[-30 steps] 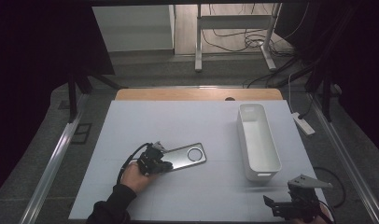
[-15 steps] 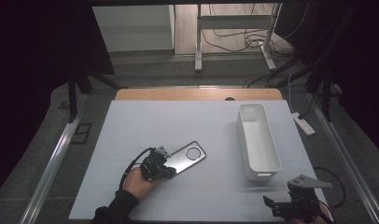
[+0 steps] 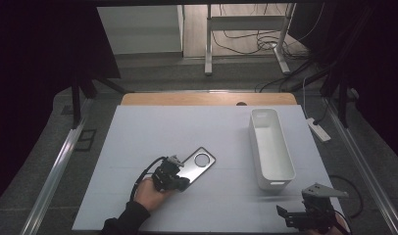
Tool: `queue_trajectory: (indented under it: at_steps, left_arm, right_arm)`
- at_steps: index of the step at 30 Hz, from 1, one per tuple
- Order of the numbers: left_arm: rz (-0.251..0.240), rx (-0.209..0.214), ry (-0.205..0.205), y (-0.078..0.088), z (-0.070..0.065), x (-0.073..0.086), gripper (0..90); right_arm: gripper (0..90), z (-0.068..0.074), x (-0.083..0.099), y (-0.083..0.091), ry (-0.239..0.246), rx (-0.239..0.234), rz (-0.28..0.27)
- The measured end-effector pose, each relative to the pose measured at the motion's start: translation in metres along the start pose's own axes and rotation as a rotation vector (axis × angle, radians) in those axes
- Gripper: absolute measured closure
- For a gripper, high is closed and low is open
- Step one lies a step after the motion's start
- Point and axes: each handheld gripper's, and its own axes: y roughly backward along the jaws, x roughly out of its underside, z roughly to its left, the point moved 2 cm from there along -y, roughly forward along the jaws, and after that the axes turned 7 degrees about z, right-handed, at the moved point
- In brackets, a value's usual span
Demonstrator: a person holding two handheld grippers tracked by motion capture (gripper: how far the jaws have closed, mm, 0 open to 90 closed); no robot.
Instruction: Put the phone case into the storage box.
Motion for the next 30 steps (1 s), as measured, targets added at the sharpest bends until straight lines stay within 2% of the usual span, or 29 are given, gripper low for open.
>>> queue_trajectory:
  at_steps: [8, 12, 18, 25, 28, 30]
  left_arm:
    - [-0.054, -0.015, -0.003, 0.02, 0.002, -0.005, 88.7]
    - [-0.069, -0.029, 0.003, 0.029, 0.007, -0.008, 84.0]
    - [-0.07, -0.057, 0.014, 0.034, 0.01, -0.012, 72.1]
    - [-0.056, -0.099, 0.022, 0.037, 0.016, -0.019, 52.1]
    - [-0.051, -0.104, 0.025, 0.037, 0.019, -0.021, 40.7]
    - [-0.052, -0.103, 0.034, 0.036, 0.021, -0.022, 38.1]
  right_arm:
    - [0.4, 0.0, 0.0, 0.0, -0.002, 0.0, 0.002]
    - [0.3, 0.0, 0.0, 0.0, -0.001, 0.0, 0.003]
    - [0.3, 0.0, 0.0, -0.001, -0.002, 0.0, 0.005]
    - [0.3, 0.0, 0.0, -0.001, -0.002, 0.0, 0.009]
    - [0.3, 0.0, 0.0, -0.001, -0.003, 0.0, 0.009]
    - [0.3, 0.0, 0.0, -0.001, -0.003, 0.0, 0.01]
